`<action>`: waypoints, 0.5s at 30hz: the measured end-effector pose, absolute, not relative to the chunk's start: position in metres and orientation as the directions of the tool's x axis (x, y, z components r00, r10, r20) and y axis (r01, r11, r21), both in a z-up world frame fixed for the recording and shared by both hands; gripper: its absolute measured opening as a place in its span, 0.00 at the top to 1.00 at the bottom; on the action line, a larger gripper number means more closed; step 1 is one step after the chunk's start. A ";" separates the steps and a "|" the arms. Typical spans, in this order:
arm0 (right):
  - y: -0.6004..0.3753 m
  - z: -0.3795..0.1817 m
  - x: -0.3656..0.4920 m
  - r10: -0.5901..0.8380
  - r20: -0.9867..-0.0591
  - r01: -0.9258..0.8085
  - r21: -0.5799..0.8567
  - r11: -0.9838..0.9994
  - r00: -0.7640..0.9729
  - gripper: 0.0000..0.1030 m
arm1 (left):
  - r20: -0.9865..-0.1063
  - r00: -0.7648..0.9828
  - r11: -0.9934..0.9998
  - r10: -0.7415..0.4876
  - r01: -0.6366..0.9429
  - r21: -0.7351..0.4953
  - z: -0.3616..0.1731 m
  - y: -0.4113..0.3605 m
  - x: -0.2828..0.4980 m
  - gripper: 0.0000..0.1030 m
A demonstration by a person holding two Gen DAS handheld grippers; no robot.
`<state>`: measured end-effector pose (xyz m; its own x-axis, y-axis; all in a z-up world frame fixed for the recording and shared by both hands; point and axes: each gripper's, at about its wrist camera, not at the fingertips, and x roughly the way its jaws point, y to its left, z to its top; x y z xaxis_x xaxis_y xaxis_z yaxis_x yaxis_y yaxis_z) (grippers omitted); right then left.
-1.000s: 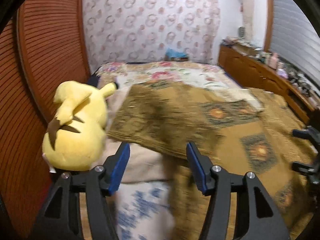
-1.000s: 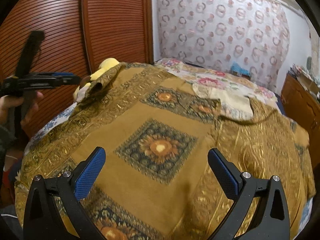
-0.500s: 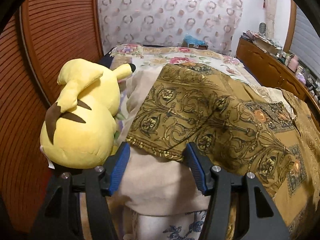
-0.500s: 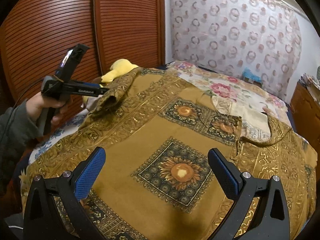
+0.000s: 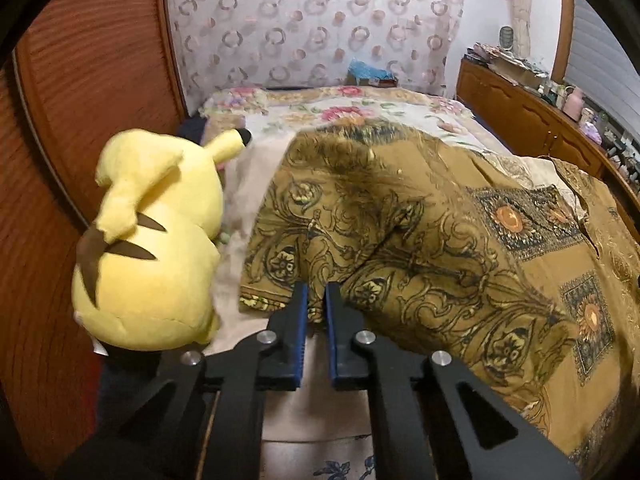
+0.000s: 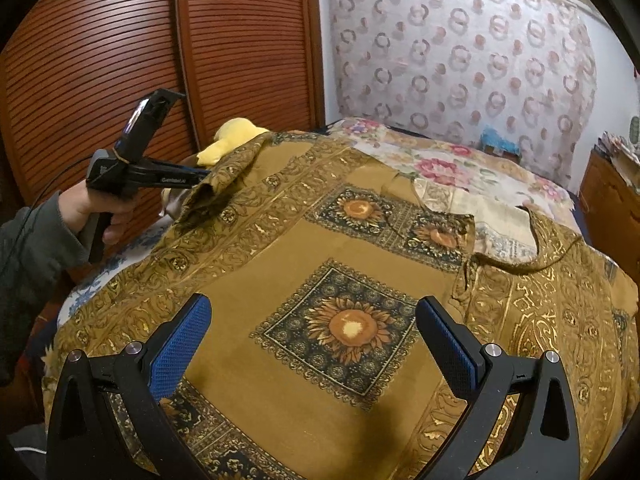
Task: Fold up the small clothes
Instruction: 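Lift the sleeve with the left gripper and fold it across the shirt body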
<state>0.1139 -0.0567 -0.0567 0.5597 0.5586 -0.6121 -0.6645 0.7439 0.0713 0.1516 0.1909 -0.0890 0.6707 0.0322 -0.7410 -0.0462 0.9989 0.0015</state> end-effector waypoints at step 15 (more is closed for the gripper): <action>-0.090 -0.051 0.120 0.544 -0.588 -0.617 0.095 0.781 0.598 0.00 | -0.625 0.776 0.992 -0.085 0.127 0.023 -0.001 0.106 0.163 0.96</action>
